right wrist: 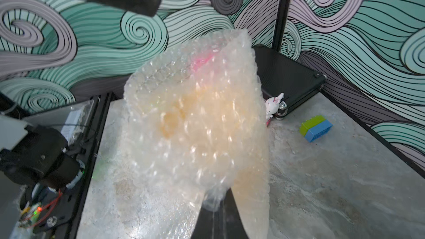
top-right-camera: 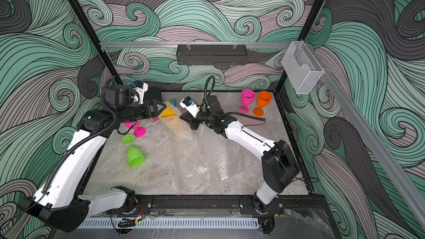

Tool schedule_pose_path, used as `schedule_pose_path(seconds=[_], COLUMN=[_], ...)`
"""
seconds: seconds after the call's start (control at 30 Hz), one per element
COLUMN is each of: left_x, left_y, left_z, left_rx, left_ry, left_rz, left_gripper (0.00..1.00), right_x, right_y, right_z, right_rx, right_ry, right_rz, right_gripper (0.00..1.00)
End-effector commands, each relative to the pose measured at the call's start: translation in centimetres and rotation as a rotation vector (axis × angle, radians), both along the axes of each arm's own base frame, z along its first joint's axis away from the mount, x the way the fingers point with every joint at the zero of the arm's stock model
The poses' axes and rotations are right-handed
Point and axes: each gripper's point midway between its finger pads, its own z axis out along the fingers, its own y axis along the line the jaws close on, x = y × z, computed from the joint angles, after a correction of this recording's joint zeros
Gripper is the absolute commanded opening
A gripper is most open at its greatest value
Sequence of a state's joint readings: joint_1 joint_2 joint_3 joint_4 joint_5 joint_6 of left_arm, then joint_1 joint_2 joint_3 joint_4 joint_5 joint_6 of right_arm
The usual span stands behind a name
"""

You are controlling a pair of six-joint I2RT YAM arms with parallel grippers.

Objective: Unpack wine glasses from bubble wrap
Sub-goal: Place the bubble wrap at the center of the board.

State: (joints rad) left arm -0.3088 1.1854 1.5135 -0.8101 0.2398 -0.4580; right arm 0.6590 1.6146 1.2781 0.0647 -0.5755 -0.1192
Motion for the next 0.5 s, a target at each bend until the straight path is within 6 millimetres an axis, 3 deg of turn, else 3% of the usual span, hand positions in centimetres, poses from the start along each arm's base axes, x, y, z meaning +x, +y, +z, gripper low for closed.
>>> schedule_pose_path(seconds=[0.0, 0.13, 0.23, 0.33, 0.47], left_x=[0.6, 0.6, 0.6, 0.5, 0.4], left_y=[1.4, 1.5, 1.1, 0.9, 0.3], left_z=[0.7, 0.4, -0.6, -1.4, -2.3], left_rx=[0.005, -0.002, -0.006, -0.014, -0.034], left_ry=[-0.046, -0.054, -0.032, -0.013, 0.005], left_rz=[0.084, 0.082, 0.065, 0.054, 0.029], left_gripper=[0.63, 0.63, 0.63, 0.63, 0.62], right_x=[0.7, 1.6, 1.8, 1.7, 0.8], right_y=[-1.4, -3.0, -4.1, -4.9, -5.6], right_z=[4.7, 6.6, 6.8, 5.6, 2.3], right_rx=[0.100, 0.127, 0.140, 0.137, 0.064], right_ry=[0.074, 0.179, 0.337, 0.535, 0.725], right_rz=[-0.088, -0.151, -0.186, -0.211, -0.252], right_gripper=[0.00, 0.00, 0.00, 0.00, 0.00])
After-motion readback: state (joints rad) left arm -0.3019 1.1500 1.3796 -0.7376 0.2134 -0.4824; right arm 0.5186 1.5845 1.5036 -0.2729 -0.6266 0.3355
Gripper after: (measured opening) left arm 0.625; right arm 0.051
